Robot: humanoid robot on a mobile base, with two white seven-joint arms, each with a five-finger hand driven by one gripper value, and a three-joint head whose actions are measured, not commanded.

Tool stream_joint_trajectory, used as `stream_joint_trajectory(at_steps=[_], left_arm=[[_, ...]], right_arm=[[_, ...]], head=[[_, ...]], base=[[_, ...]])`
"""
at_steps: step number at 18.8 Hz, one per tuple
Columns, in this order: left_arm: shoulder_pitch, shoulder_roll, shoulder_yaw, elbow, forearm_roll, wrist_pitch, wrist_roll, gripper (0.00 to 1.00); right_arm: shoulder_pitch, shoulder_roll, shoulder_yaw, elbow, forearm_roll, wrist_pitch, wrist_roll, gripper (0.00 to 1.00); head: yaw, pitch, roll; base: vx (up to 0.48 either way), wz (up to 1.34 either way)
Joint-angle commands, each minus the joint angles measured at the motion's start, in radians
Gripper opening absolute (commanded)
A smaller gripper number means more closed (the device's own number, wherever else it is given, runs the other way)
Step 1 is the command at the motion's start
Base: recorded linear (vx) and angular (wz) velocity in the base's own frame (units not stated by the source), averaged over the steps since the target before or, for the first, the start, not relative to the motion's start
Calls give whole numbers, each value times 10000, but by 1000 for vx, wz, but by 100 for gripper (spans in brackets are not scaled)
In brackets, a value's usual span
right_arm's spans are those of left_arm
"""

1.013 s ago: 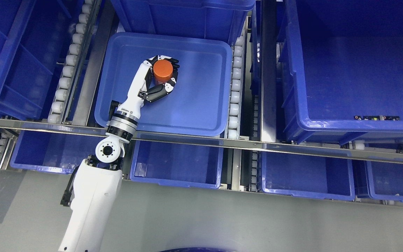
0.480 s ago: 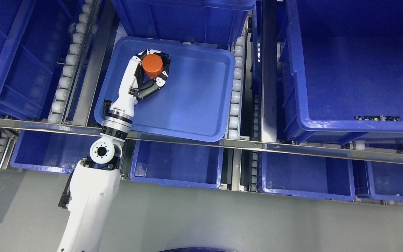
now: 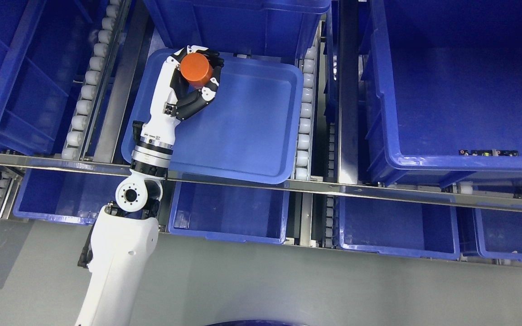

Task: Grab orange capacitor from left shelf to right desk
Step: 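Lift the orange capacitor out of the blue tray with the left hand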

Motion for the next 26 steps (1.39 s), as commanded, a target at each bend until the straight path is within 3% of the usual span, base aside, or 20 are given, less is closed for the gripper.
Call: stream_joint_trajectory(at_steps=[1, 4, 6, 20, 26], left_arm=[[1148, 174, -17, -1831, 155, -1294, 33, 2], [1824, 174, 259, -1831, 155, -2723, 18, 2], [2070, 174, 352, -1831, 155, -2941, 18, 2], [1949, 174, 291, -1831, 155, -2758, 18, 3], [1322, 174, 429, -1846, 155, -1410, 415, 3]], right_arm=[[-15, -175, -108, -337, 0, 7, 2, 100], [-15, -175, -108, -337, 0, 7, 2, 100], [-15, -175, -108, -337, 0, 7, 2, 100], [-15, -175, -108, -337, 0, 7, 2, 100], [-15, -175, -92, -337, 0, 6, 2, 100]], head=[[0, 0, 0], [0, 0, 0], [0, 0, 0], [0, 0, 0], [0, 0, 0]], base=[[0, 0], [0, 0], [0, 0], [-52, 12], [-95, -61]])
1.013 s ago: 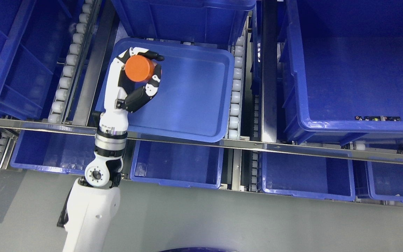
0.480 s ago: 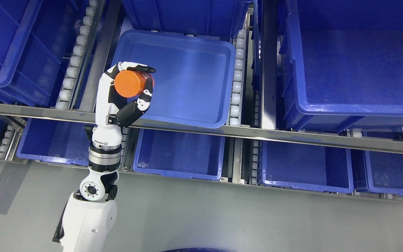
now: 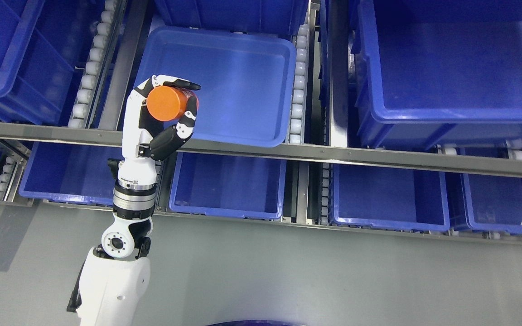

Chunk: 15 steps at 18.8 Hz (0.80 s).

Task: Grab orange capacitor from left shelf to right desk
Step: 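Lift the orange capacitor out of the blue tray with the left hand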

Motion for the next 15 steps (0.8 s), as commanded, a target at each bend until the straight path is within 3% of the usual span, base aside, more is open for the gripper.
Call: stream_joint_trajectory(at_steps=[1, 3, 5, 15], left_arm=[[-686, 175, 112, -134, -2, 1068, 682, 2], [-872, 175, 401, -134, -17, 1758, 1633, 2], [-994, 175, 756, -134, -17, 2221, 1591, 2], [-1087, 175, 741, -134, -48, 2330, 1422, 3]], right_arm=[[2, -175, -77, -337, 0, -14, -1, 100], [17, -175, -108, -337, 15, 1, 14, 100], [2, -175, -47, -337, 0, -29, -1, 100], [17, -175, -123, -337, 0, 1, -1, 100]], head=[[0, 0, 0], [0, 0, 0], [0, 0, 0], [0, -1, 0]], base=[[-148, -48], [-219, 4], [-196, -16], [-172, -388]])
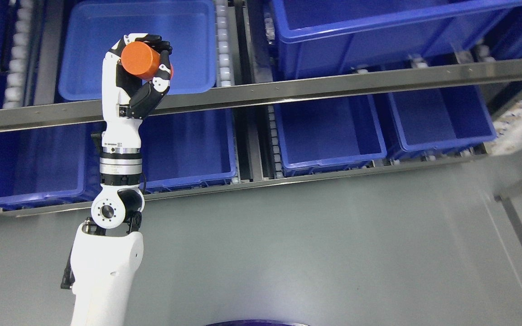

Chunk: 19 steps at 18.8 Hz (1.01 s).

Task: Grab orange capacitor from left shelf to right desk
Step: 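Carry the held capacitor in the left hand while turning to the steel table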

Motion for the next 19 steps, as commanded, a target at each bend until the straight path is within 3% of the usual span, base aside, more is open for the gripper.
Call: stream_joint_trajectory(at_steps=[1, 9, 13, 19], left_arm=[[-143, 175, 190, -31, -8, 10, -88, 3], [-971, 175, 298, -31, -8, 40, -196, 3], [-1523, 175, -192, -31, -8, 623, -624, 3], [-1663, 175, -1081, -15, -8, 670, -519, 4]], right_arm=[[14, -175, -107, -337, 0, -31, 3, 100], [14, -175, -107, -337, 0, -15, 3, 100], [14, -175, -107, -337, 0, -16, 3, 100], [14, -175, -107, -337, 0, -31, 3, 100]], head=[[0, 0, 0], [0, 0, 0], [0, 0, 0], [0, 2, 0]], base=[[-119, -709], [-6, -886], [120, -826], [195, -710]])
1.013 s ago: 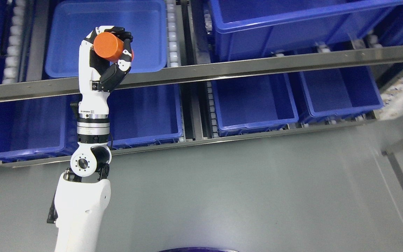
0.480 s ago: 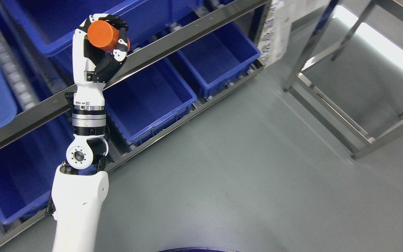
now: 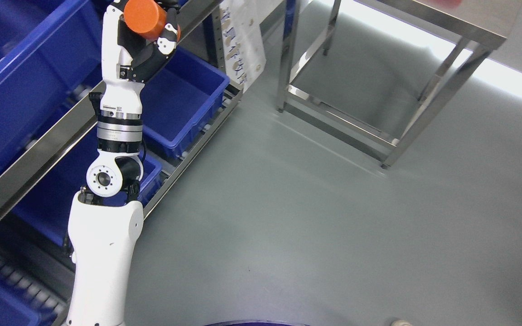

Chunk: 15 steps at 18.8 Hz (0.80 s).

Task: Grab orange capacitor from left shelf to right desk
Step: 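Carry the held capacitor in the left hand while turning to the steel table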

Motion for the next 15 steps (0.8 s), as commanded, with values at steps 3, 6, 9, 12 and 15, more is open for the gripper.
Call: stream_joint_trajectory(at_steps=[3, 6, 9, 12, 15], left_arm=[[-225, 175, -1139, 11, 0, 15, 393, 4], [-255, 175, -1537, 11, 0, 15, 378, 4], [-255, 175, -1860, 11, 0, -31, 378, 4], [-270, 175, -1922, 11, 0, -31, 347, 4], [-347, 175, -2060, 11, 0, -31, 316, 4]], right_arm=[[15, -175, -107, -337, 56, 12, 3, 100], [15, -175, -107, -337, 56, -3, 3, 100], [15, -175, -107, -337, 56, 12, 3, 100], [15, -175, -107, -337, 56, -3, 3, 100], [15, -175, -107, -337, 56, 12, 3, 100]], head=[[0, 0, 0], [0, 0, 0], [0, 0, 0], [0, 0, 0], [0, 0, 0]], base=[[258, -629], [289, -539], [323, -465], [351, -381], [364, -330]])
